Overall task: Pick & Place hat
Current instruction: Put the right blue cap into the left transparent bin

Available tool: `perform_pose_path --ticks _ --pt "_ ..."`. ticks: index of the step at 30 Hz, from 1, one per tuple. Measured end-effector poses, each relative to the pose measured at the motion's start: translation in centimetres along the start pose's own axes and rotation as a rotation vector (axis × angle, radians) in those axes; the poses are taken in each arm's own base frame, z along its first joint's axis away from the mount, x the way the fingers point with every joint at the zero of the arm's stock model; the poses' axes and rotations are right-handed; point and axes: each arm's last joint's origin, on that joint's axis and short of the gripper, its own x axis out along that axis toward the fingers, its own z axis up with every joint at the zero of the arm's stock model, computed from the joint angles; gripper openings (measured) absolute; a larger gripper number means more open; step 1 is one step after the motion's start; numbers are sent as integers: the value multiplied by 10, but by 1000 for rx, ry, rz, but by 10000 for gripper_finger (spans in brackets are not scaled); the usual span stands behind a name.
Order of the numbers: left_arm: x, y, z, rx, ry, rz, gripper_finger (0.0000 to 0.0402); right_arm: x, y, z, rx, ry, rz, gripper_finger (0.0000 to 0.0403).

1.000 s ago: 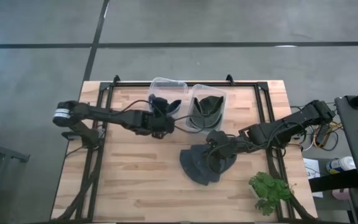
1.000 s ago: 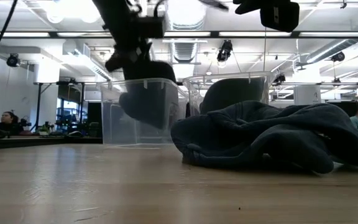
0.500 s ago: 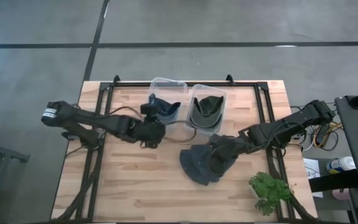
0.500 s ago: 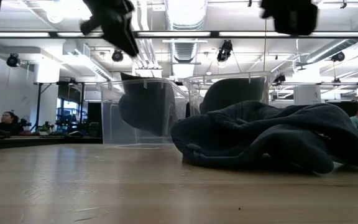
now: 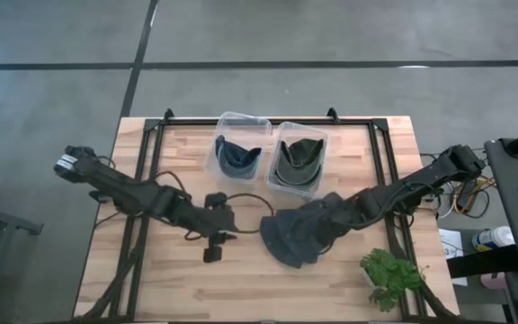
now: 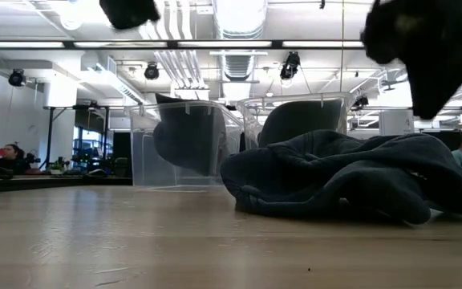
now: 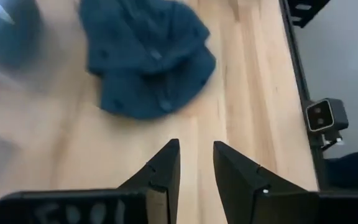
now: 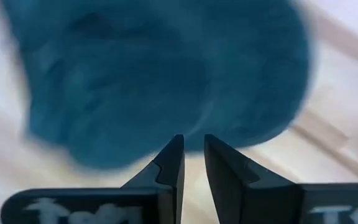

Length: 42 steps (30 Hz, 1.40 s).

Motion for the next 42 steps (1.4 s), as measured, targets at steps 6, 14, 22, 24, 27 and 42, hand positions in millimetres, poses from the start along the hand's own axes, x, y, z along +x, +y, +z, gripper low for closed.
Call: perform_pose_path --ticks 6,14,22,24,27,42 --pt "48 8 -35 -243 24 9 90 29 -16 -2 120 -141 -32 59" --pt "95 18 -71 -438 -69 -6 90 52 7 -4 137 -135 317 59" --pt "113 21 -83 -461 -15 40 90 74 63 -9 81 139 706 59" --pt "109 18 -79 -466 -17 7 90 78 81 -12 -35 203 860 59" --pt "99 16 -74 -461 -17 -38 90 76 101 -17 -104 196 1009 59" --pt "58 -4 -46 -241 -179 -281 90 45 86 -46 -41 288 504 59"
